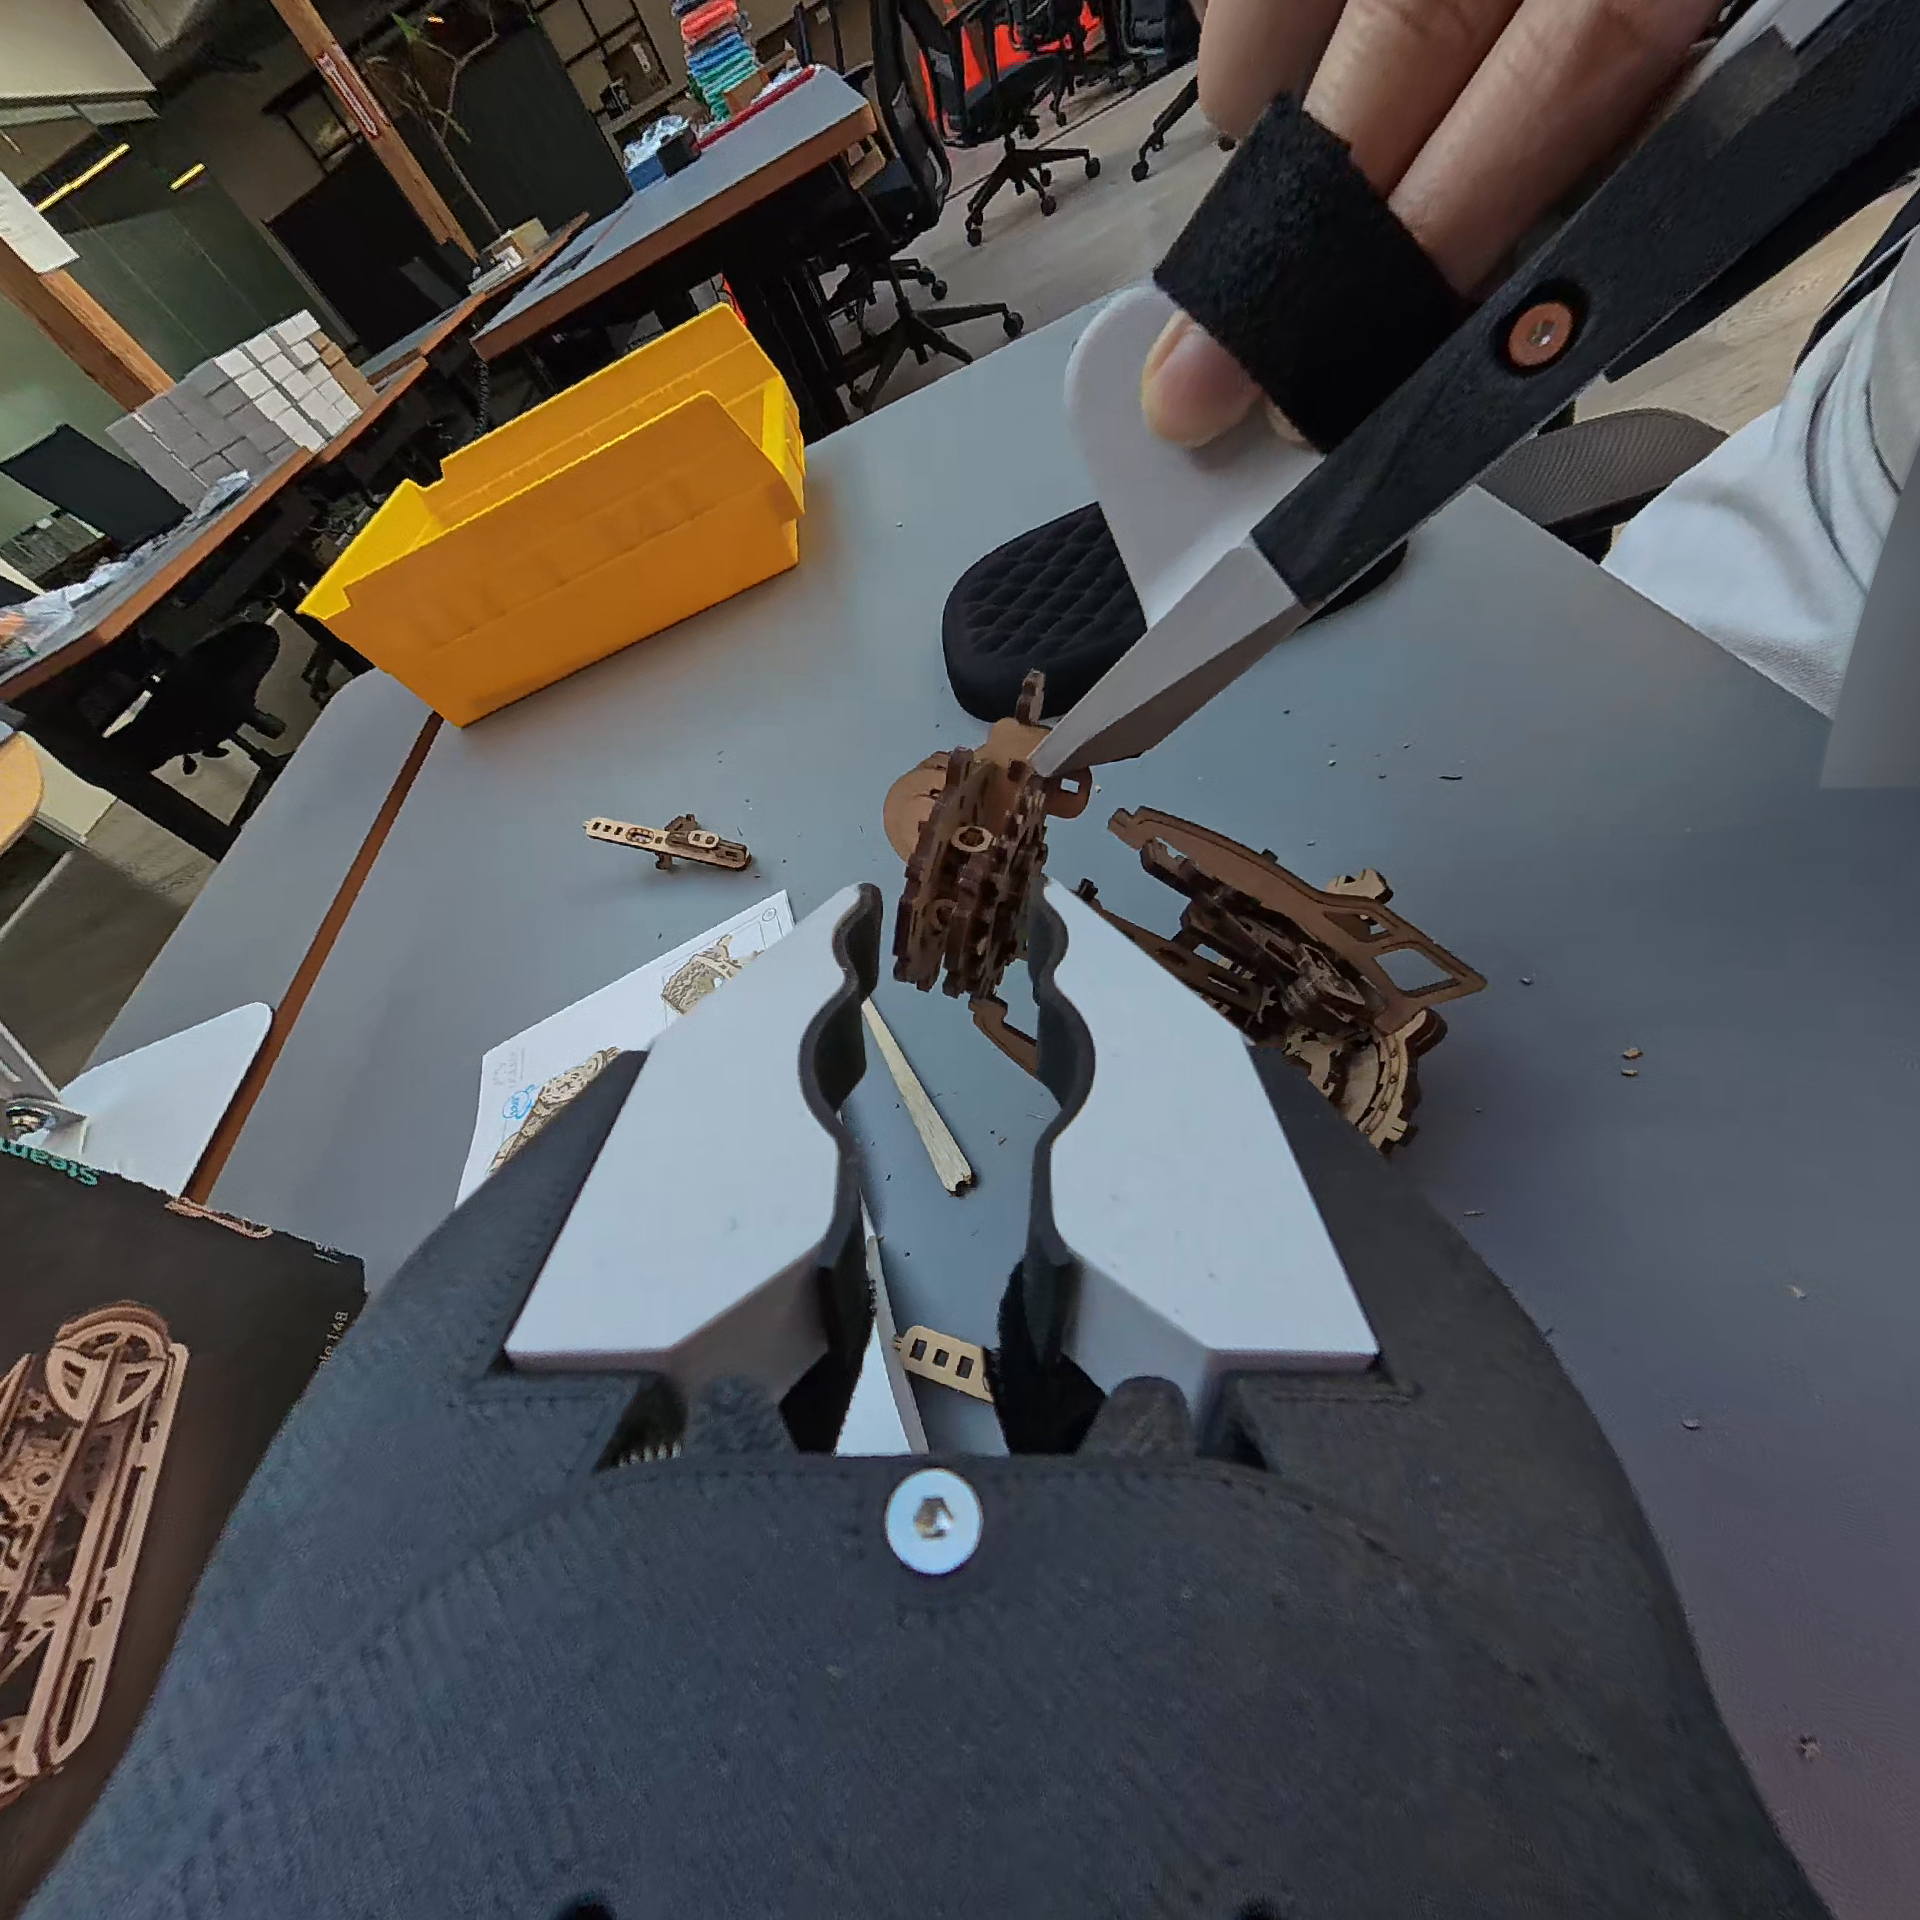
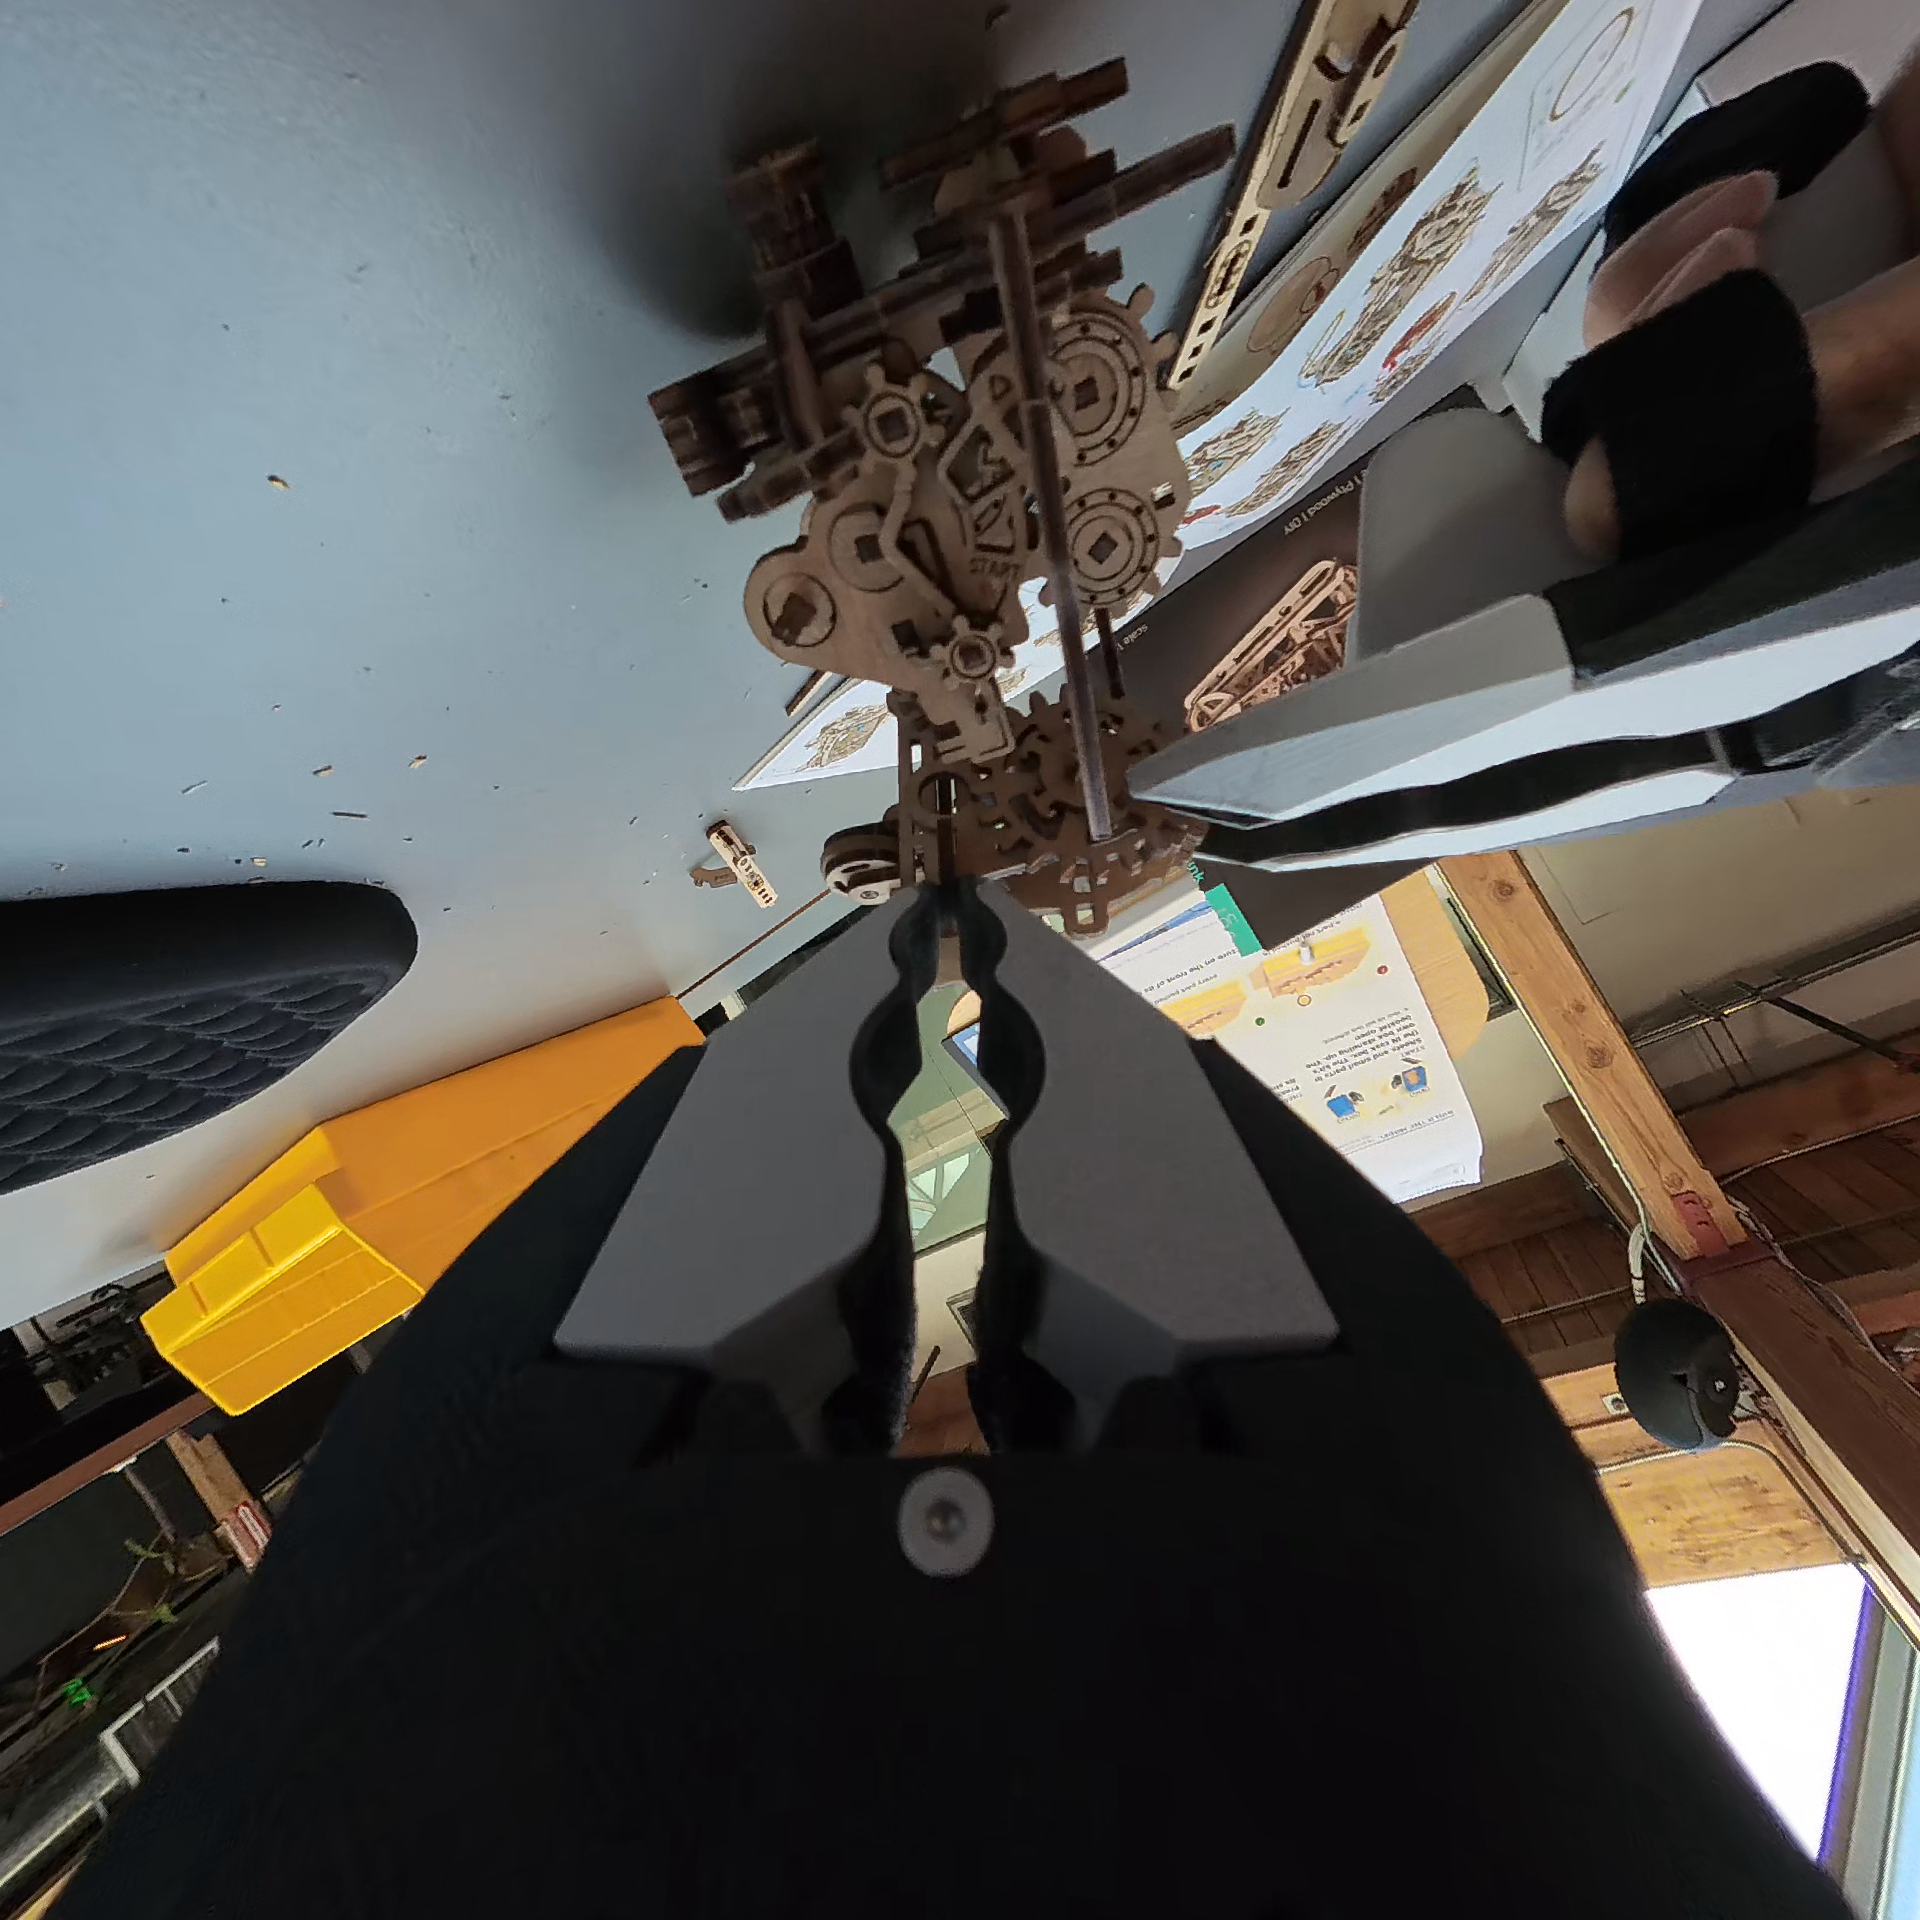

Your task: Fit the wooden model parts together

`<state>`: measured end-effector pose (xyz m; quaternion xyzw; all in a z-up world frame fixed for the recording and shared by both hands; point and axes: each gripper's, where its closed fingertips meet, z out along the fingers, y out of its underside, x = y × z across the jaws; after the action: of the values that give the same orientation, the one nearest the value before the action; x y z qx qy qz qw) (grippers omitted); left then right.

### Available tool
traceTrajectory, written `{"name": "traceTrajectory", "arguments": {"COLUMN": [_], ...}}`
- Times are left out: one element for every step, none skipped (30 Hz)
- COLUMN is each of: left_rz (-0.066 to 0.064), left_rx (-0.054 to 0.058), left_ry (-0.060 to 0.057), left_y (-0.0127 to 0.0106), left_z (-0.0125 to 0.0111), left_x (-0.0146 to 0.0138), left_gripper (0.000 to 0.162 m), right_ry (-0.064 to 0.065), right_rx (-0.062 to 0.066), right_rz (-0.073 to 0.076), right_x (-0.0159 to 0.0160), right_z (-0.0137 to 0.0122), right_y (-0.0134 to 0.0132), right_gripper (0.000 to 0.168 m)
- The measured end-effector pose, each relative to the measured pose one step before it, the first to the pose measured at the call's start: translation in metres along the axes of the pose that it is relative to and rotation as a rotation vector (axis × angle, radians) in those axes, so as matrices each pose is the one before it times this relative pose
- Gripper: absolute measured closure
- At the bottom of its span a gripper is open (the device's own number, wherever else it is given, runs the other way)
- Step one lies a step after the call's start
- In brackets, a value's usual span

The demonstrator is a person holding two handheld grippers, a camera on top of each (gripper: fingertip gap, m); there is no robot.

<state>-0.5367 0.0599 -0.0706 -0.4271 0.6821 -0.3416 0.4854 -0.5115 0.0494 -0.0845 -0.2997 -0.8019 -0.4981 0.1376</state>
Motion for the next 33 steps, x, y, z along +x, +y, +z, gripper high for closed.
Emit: {"name": "traceTrajectory", "arguments": {"left_rz": [0.0052, 0.0089, 0.0085, 0.0032, 0.0004, 0.001, 0.0039, 0.0052, 0.0041, 0.0025, 0.0021, 0.0024, 0.0025, 0.0033, 0.0033, 0.0063, 0.0055, 0.0044, 0.0032, 0.0035, 0.0049, 0.0047, 0.0036, 0.0009, -0.0017, -0.0025, -0.0016, 0.0003, 0.0037, 0.0078, 0.009, 0.009, 0.0082], "left_rx": [-0.0027, -0.004, -0.0014, 0.0016, -0.0007, -0.0016, -0.0016, -0.0022, -0.0022, -0.0024, 0.0003, 0.0042, 0.0033, 0.0011, 0.0035, 0.0061, 0.0037, -0.003, -0.0081, -0.0095, -0.0096, -0.0083, -0.0053, -0.001, 0.0007, 0.0011, -0.0016, -0.0035, -0.0041, -0.0023, -0.0026, 0.0003, 0.0044], "left_ry": [0.0061, -0.0019, -0.0044, -0.0017, -0.0003, -0.001, -0.0037, -0.0051, -0.0035, -0.0024, -0.0037, -0.0023, -0.0051, -0.0094, -0.0116, -0.0064, -0.0075, -0.0056, 0.0028, 0.0043, 0.0033, 0.0049, 0.0014, -0.0006, -0.001, -0.0025, -0.0072, -0.0098, -0.0025, -0.006, -0.0046, -0.0018, -0.0077], "left_y": [0.00021, 0.00097, 0.00063, 0.00005, 0.00008, 0.00024, 0.00033, 0.00051, 0.00055, 0.00052, 0.00014, -0.00044, -0.0003, -0.00027, -0.0009, -0.00157, -0.0013, -0.00033, 0.00104, 0.00164, 0.00192, 0.0016, 0.00088, -0.00005, -0.00044, -0.00037, 0.00013, 0.00061, 0.00078, 0.00058, 0.00063, -0.00005, -0.00092], "left_z": [0.0, 0.0, -0.00014, -0.00017, -0.00018, -0.00002, -0.00014, -0.00016, -0.00016, -0.00033, -0.0005, -0.00063, -0.0006, -0.00037, -0.0001, -0.00001, 0.00021, 0.00056, 0.00086, 0.00109, 0.00108, 0.00106, 0.00084, 0.00068, 0.0004, 0.0002, 0.00024, 0.00029, 0.00023, 0.00012, 0.00014, -0.00004, -0.00018], "left_x": [0.00128, 0.00004, -0.00035, -0.0001, -0.00018, -0.00031, -0.00051, -0.00077, -0.00054, -0.00052, -0.00089, -0.00061, -0.00111, -0.00149, -0.00128, -0.00013, -0.00037, -0.00013, 0.00103, 0.00133, 0.00124, 0.00154, 0.00085, 0.00033, 0.00013, -0.00029, -0.00117, -0.00153, -0.00024, -0.00055, -0.00007, 0.00038, -0.00046], "left_gripper": [0.138, 0.14, 0.14, 0.141, 0.141, 0.141, 0.141, 0.141, 0.141, 0.141, 0.142, 0.143, 0.143, 0.143, 0.142, 0.139, 0.136, 0.132, 0.131, 0.13, 0.13, 0.13, 0.13, 0.129, 0.128, 0.127, 0.126, 0.124, 0.123, 0.123, 0.123, 0.123, 0.125], "right_ry": [0.0006, 0.0, -0.0008, -0.0009, 0.0022, 0.0035, 0.0023, 0.0001, -0.0004, 0.0008, 0.002, 0.0008, 0.0032, 0.0069, 0.0018, -0.0004, 0.0002, 0.0037, 0.0039, 0.0042, 0.0073, 0.0029, 0.0036, 0.0055, 0.0046, 0.006, 0.0057, 0.0068, 0.004, 0.0039, 0.004, 0.0016, 0.0029], "right_rx": [0.0026, 0.0023, 0.0007, -0.0008, 0.0024, 0.0028, -0.0018, -0.0005, 0.0028, 0.0009, -0.0029, -0.0072, -0.0044, -0.0011, -0.0023, 0.0018, 0.0029, 0.0028, 0.0, -0.0028, -0.0016, -0.002, -0.0036, -0.0027, -0.001, -0.0014, -0.0039, -0.0022, -0.0011, -0.0023, -0.004, -0.0032, -0.0035], "right_rz": [-0.0046, -0.0014, 0.0006, -0.0039, -0.0112, -0.0139, -0.0056, 0.0012, -0.0005, -0.0029, -0.0011, 0.0009, 0.0012, -0.0012, -0.0018, 0.0023, 0.0054, 0.0007, -0.0056, -0.0061, -0.005, -0.0035, -0.0028, -0.0058, -0.0073, -0.0069, -0.0068, -0.0073, -0.007, -0.0063, -0.0067, -0.0078, -0.006], "right_x": [0.00037, 0.00043, 0.0003, 0.00026, 0.00015, 0.00021, 0.00022, 0.00033, 0.0005, 0.00025, 0.00069, 0.0007, 0.00074, 0.00098, 0.00038, 0.00005, 0.00045, 0.00022, -0.00013, 0.00004, 0.00028, 0.00032, 0.00039, 0.00072, 0.00045, 0.00068, 0.00075, 0.00112, 0.00075, 0.00092, 0.00078, 0.00034, 0.00054], "right_z": [-0.00003, -0.00008, 0.00006, -0.00003, 0.00046, 0.00028, 0.00077, 0.00079, 0.00079, 0.00079, 0.001, 0.00112, 0.00044, -0.00023, -0.00001, -0.00023, -0.00024, -0.00024, -0.00009, -0.00002, 0.00002, 0.00018, 0.00016, -0.00018, -0.0001, 0.0, 0.00013, -0.00012, -0.00023, -0.00044, -0.00047, -0.0005, -0.00048], "right_y": [-0.00006, -0.00003, 0.0, -0.00008, -0.00045, -0.00057, 0.00048, 0.00019, -0.00008, 0.00039, 0.00108, 0.00173, 0.00123, 0.00092, 0.00082, 0.00015, -0.00028, -0.0005, -0.00028, 0.00022, 0.00024, 0.0003, 0.00055, 0.00042, 0.00018, 0.00013, 0.00045, 0.00015, -0.00013, 0.00022, 0.00035, 0.00031, 0.00041], "right_gripper": [0.166, 0.166, 0.165, 0.165, 0.166, 0.166, 0.166, 0.166, 0.166, 0.166, 0.166, 0.165, 0.165, 0.165, 0.165, 0.165, 0.165, 0.165, 0.165, 0.166, 0.165, 0.165, 0.165, 0.165, 0.165, 0.165, 0.165, 0.165, 0.165, 0.165, 0.165, 0.165, 0.165]}}
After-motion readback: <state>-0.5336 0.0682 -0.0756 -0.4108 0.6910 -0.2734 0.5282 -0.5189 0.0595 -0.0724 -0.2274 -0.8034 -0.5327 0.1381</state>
